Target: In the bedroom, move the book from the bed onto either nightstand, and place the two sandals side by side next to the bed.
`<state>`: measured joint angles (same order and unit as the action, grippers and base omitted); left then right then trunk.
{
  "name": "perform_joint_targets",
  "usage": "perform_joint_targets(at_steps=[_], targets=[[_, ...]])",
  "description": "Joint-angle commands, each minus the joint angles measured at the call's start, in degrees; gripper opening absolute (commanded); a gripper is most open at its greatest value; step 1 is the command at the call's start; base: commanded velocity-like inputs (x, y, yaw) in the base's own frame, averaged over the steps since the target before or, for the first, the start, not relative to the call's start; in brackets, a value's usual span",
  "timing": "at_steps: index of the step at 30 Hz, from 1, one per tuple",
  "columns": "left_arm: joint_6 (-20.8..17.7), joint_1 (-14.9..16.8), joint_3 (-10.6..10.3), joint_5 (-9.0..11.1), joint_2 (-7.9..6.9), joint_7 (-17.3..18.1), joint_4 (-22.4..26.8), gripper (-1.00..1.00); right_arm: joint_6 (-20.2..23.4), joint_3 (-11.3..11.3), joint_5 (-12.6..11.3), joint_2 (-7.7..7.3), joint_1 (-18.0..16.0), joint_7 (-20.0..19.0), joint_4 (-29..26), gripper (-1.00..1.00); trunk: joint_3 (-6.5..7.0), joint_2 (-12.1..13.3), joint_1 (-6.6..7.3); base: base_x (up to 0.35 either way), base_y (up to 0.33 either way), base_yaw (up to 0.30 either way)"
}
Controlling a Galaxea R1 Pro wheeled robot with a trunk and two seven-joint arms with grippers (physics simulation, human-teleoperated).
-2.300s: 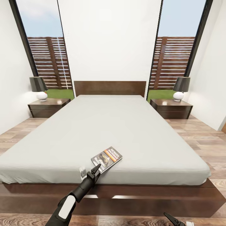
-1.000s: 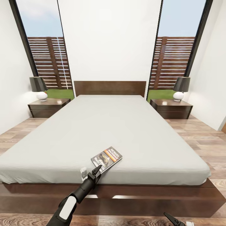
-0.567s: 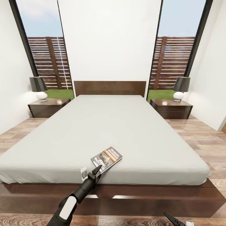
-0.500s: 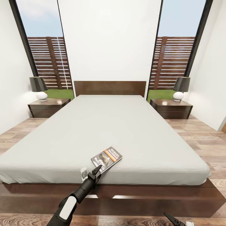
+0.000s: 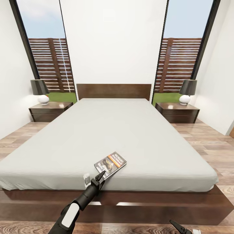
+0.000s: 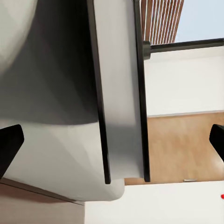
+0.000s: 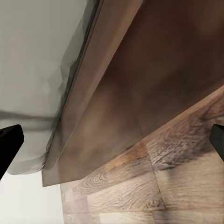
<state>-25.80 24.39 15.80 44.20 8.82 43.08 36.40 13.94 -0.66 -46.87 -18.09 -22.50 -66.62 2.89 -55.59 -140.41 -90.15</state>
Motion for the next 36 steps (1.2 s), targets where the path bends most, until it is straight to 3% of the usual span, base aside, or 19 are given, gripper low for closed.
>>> perform_joint_targets(at_steps=[1,36], targets=[[-0.48,0.04,0.25,0.16,0.05,0.13,-0.01,1.0,0.56,-0.05,-0.24,-0.01,-0.09,-0.26,0.19,1.0,-0.05,-0.02,0.01,0.0,0.0,0.0],[-0.48,0.04,0.25,0.1,0.05,0.24,-0.09,1.0,0.56,-0.04,-0.24,-0.01,-0.06,-0.26,0.19,1.0,-0.05,-0.02,0.01,0.006,-0.002,0.0]])
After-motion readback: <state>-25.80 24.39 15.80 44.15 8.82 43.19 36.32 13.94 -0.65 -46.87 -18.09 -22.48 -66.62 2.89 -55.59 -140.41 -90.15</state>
